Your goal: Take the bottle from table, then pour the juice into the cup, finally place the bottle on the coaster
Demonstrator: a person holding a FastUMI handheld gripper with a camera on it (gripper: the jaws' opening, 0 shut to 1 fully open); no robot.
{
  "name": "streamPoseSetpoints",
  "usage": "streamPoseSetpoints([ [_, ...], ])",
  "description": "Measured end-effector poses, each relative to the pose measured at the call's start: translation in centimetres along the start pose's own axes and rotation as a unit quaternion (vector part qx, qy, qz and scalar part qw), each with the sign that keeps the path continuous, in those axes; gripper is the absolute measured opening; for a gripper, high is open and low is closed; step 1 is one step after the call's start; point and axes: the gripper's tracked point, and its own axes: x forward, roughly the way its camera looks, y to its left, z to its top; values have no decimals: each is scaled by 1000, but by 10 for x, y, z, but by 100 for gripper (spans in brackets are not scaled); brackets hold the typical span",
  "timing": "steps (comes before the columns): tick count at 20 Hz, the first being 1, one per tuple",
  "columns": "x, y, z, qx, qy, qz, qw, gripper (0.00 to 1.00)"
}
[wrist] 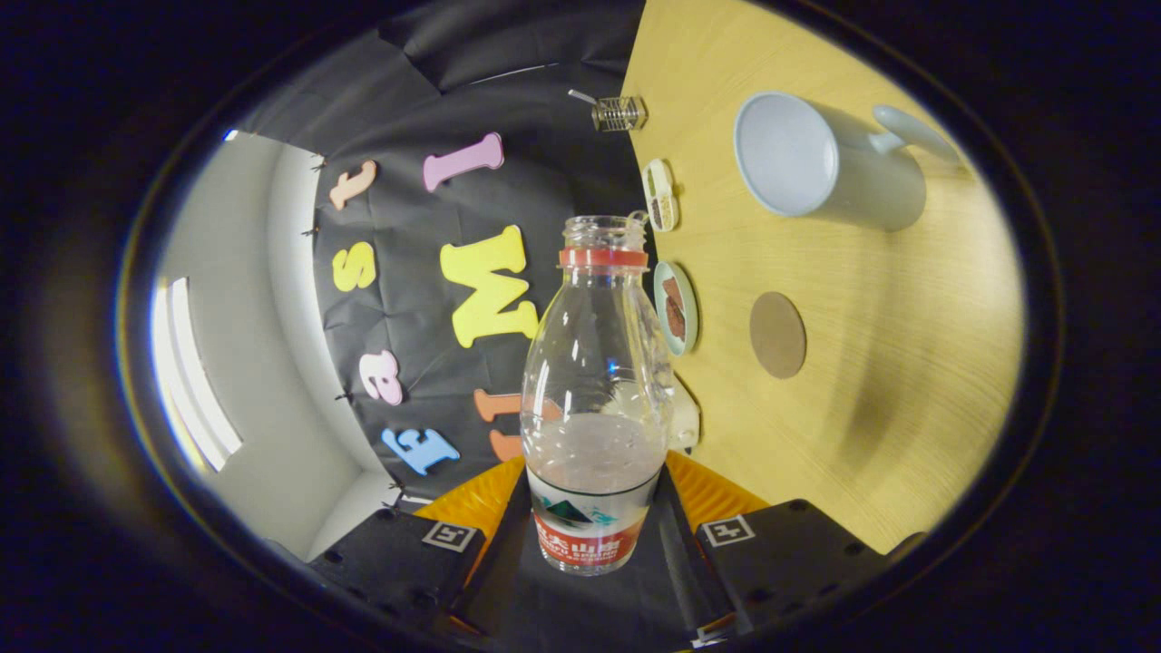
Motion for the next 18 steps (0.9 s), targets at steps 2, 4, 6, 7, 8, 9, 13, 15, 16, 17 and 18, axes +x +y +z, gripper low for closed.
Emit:
streamPoseSetpoints([
  [2,-2,0,2,5,-1,-1,1000,75],
  [4,1,1,4,8,-2,0,1000,75],
  [6,2,0,4,10,-1,-1,1000,75],
  [7,1,2,4,12,-1,0,1000,75],
  [8,1,4,3,14,-1,2,1000,75],
  [9,2,6,4,16,-1,4,1000,75],
  [13,0,13,4,28,-3,10,1000,75],
  [15,-1,17,4,34,-4,11,999,75],
  [16,0,19,4,37,-5,13,999,75],
  [17,-1,20,4,38,-5,13,999,75],
  [18,0,21,5,40,-4,14,999,75],
])
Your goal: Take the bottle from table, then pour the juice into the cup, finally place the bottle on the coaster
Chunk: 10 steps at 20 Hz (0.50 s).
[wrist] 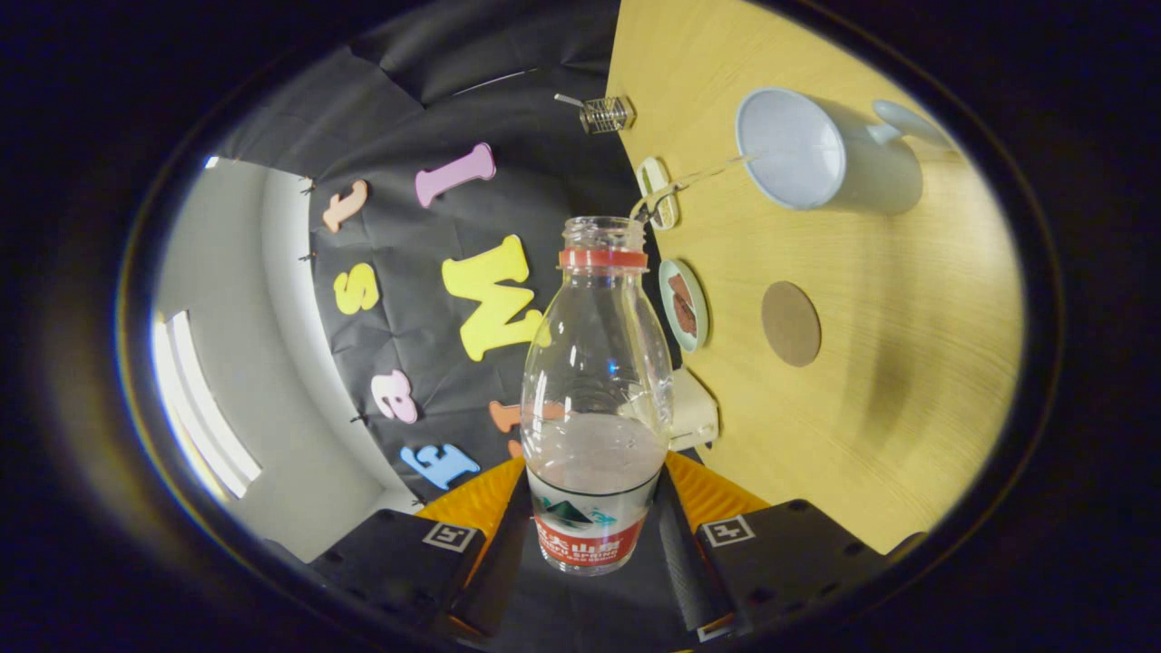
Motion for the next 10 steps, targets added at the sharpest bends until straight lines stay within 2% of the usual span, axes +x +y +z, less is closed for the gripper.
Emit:
streamPoseSetpoints([
  [10,-2,20,-2,29,5,10,1000,75],
])
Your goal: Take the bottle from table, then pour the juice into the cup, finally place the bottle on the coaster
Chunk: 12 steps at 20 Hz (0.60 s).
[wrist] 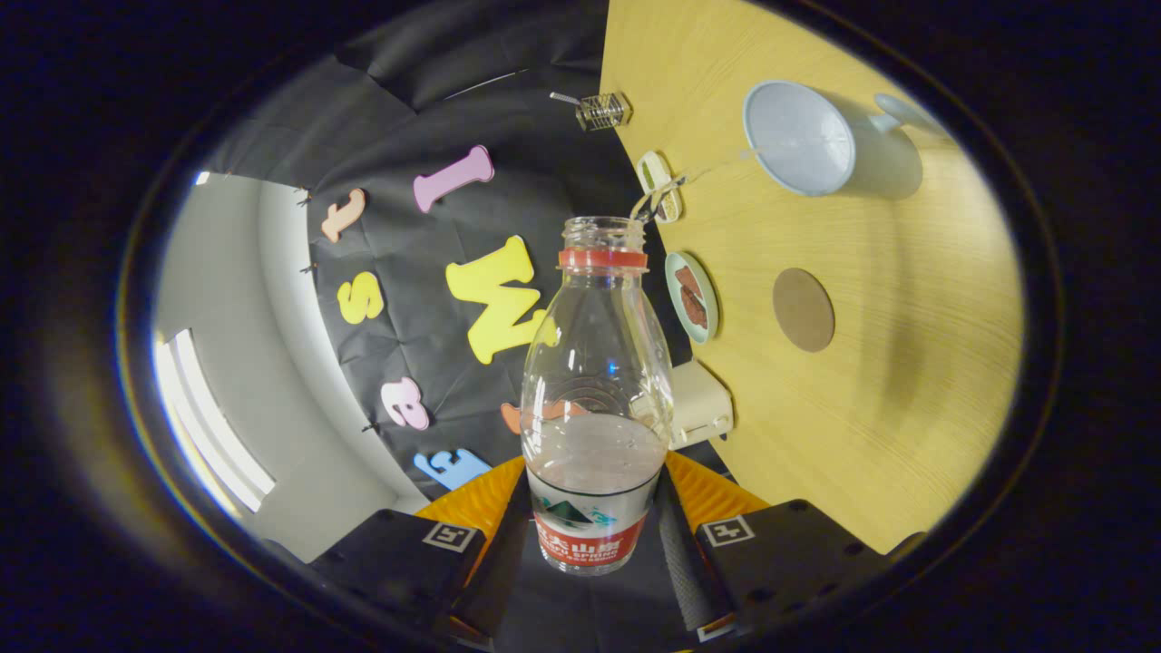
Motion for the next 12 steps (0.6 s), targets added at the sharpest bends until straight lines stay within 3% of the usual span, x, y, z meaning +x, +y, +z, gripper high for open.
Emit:
streamPoseSetpoints([
  [12,1,30,0,50,6,20,999,75],
])
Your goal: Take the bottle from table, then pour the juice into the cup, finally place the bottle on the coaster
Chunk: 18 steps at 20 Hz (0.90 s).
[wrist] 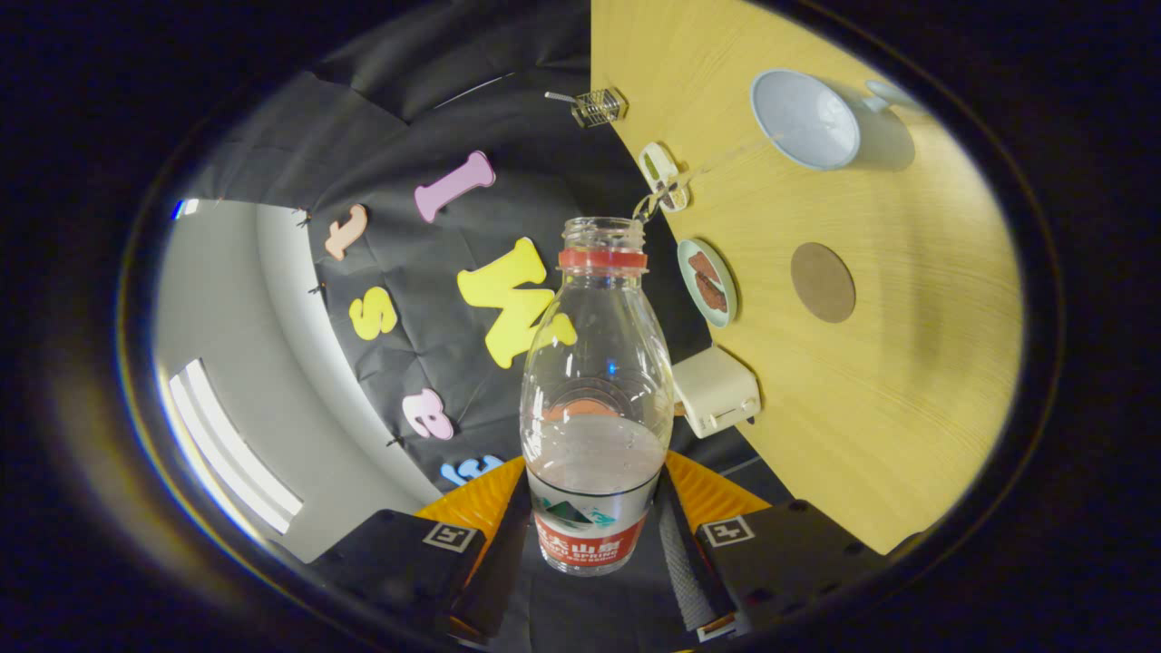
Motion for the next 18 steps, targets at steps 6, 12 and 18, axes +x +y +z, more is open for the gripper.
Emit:
streamPoseSetpoints([
  [6,3,16,10,31,-8,11,999,75],
  [12,6,35,13,73,-16,25,997,75],
  [18,6,50,19,103,-18,40,994,75],
])
